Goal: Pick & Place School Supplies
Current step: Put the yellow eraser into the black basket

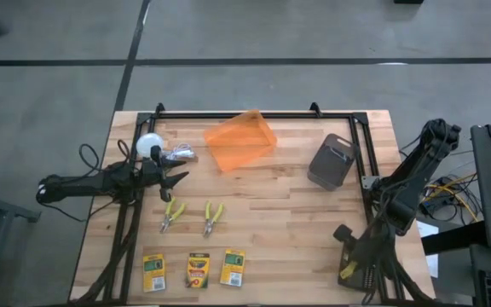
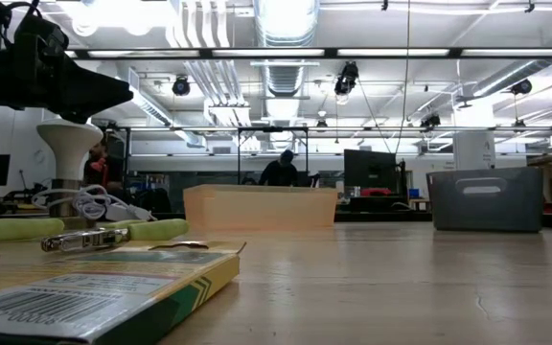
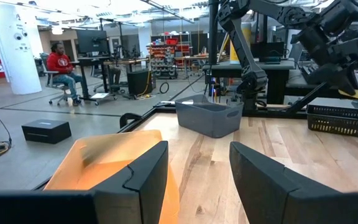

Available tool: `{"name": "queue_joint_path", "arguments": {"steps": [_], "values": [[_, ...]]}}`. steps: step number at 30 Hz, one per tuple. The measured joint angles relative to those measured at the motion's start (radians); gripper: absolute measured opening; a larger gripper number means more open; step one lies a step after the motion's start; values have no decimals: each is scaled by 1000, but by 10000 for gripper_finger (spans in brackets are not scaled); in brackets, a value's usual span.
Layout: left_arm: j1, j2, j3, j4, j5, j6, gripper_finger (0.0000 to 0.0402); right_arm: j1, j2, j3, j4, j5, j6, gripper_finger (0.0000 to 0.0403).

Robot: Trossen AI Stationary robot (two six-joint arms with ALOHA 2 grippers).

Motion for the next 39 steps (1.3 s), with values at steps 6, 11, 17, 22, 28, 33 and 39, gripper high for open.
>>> {"name": "queue_joint_path", "arguments": {"steps": [6,11,17,22,28,33,39], "values": [[0,0,0,0,0,0,179,0,-48,-9,1,149,173,96],[0,0,0,0,0,0,179,-1,-62,-9,1,244,304,96],[0,0,0,0,0,0,179,0,-62,-9,-1,191,595,96],[0,0,0,0,0,0,179,0,-62,-9,0,98,754,96],[0,0,0,0,0,0,179,19,-62,-9,-26,-16,713,96],[0,0,0,0,0,0,179,69,-61,-15,-68,25,634,96],[0,0,0,0,0,0,179,90,-60,-23,-115,36,662,96]]}}
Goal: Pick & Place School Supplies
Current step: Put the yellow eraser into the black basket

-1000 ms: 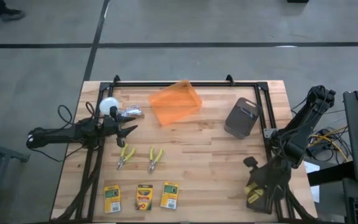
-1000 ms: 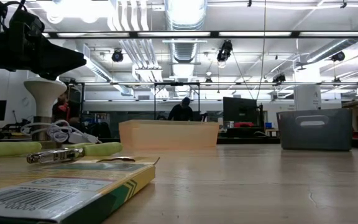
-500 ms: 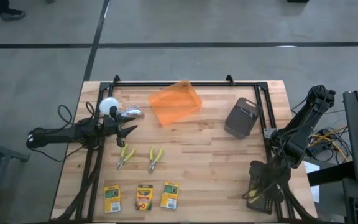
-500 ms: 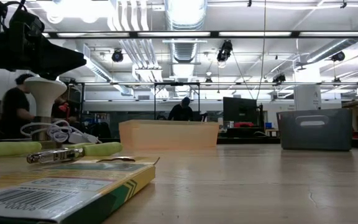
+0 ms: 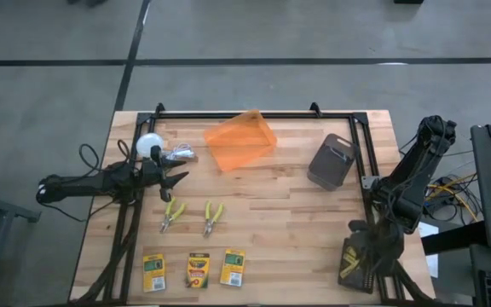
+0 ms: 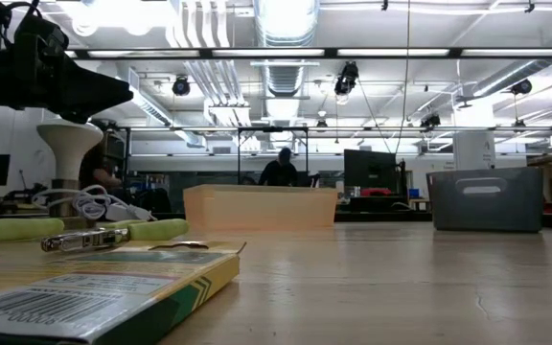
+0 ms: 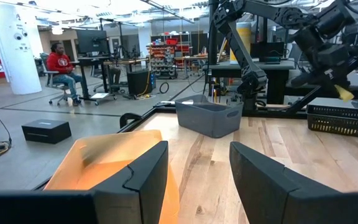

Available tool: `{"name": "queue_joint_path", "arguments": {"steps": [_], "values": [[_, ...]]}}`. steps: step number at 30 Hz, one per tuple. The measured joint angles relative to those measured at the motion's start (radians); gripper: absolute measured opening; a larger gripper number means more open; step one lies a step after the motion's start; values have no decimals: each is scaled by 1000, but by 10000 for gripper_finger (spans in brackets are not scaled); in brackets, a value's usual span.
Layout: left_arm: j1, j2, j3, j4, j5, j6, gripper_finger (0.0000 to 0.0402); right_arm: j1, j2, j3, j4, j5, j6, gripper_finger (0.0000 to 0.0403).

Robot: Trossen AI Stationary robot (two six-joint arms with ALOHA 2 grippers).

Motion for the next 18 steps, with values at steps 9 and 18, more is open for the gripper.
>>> {"name": "queue_joint_path", "arguments": {"steps": [9,18], "values": [[0,0,0,0,0,0,179,0,0,-63,-18,0,8,96],[0,0,0,0,0,0,179,0,1,-145,48,-1,23,96]]}}
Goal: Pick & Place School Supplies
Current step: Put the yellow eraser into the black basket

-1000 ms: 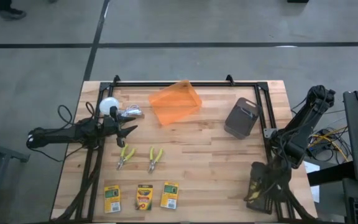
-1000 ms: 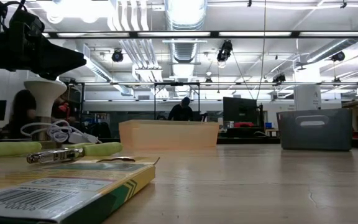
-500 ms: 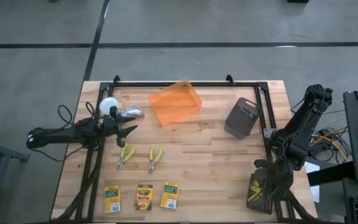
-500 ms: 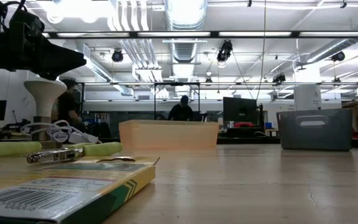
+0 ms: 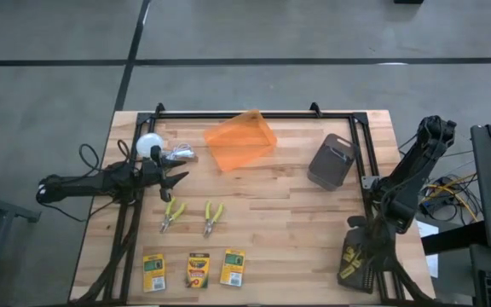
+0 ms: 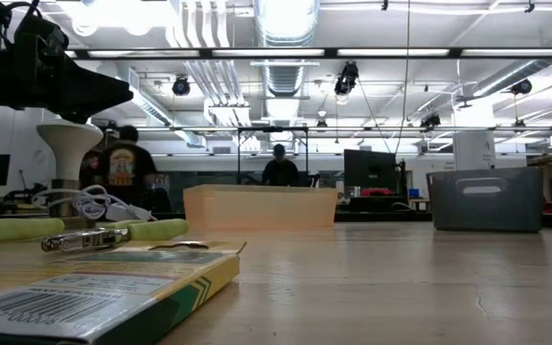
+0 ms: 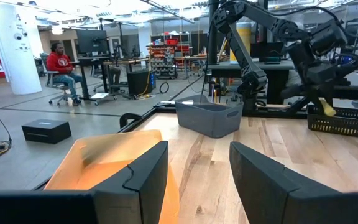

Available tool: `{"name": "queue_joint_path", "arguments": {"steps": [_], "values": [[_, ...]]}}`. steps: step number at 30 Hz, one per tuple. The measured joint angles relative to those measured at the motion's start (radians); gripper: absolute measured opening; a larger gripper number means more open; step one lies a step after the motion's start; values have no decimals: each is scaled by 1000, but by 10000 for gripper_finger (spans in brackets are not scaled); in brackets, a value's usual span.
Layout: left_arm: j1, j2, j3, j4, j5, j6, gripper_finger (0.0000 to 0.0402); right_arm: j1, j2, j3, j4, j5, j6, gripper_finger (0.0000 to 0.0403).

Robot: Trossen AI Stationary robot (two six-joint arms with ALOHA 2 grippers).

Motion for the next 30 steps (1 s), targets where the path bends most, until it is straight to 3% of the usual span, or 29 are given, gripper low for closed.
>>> {"name": "queue_joint_path", "arguments": {"steps": [6,20,30], "values": [[0,0,0,0,0,0,179,0,0,-29,1,0,61,96],[0,0,0,0,0,0,179,0,0,-29,82,95,-51,96],[0,0,0,0,0,0,179,2,2,-29,79,76,-53,96]]}}
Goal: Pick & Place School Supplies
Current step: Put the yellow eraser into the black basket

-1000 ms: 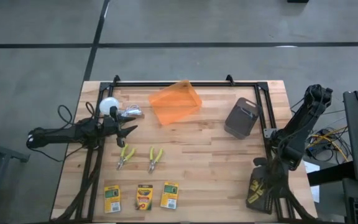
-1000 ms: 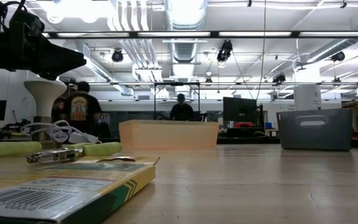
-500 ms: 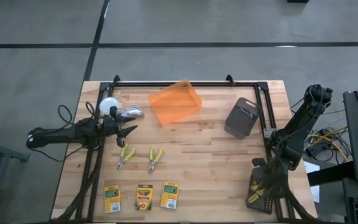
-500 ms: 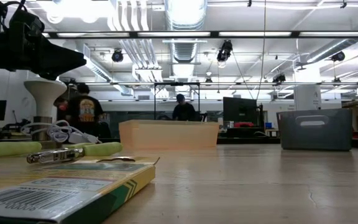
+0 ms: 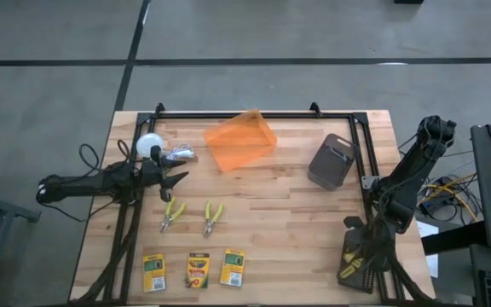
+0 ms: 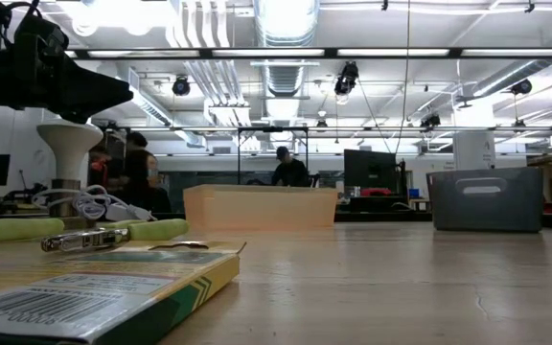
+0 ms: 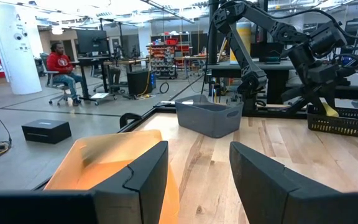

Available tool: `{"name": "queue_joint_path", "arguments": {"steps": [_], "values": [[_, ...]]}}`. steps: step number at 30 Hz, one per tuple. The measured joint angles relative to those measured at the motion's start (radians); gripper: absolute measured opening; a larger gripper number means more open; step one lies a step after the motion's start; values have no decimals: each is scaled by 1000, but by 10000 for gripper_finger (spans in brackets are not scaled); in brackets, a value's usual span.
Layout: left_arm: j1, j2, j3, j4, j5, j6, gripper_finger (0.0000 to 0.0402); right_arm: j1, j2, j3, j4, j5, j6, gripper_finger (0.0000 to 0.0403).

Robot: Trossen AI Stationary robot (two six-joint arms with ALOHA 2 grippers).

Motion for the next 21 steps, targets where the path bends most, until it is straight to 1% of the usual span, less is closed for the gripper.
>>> {"name": "queue_joint_path", "arguments": {"steps": [13,21], "values": [[0,0,0,0,0,0,179,5,0,-2,17,-5,-26,96],[0,0,0,0,0,0,179,7,0,-55,21,-7,21,96]]}}
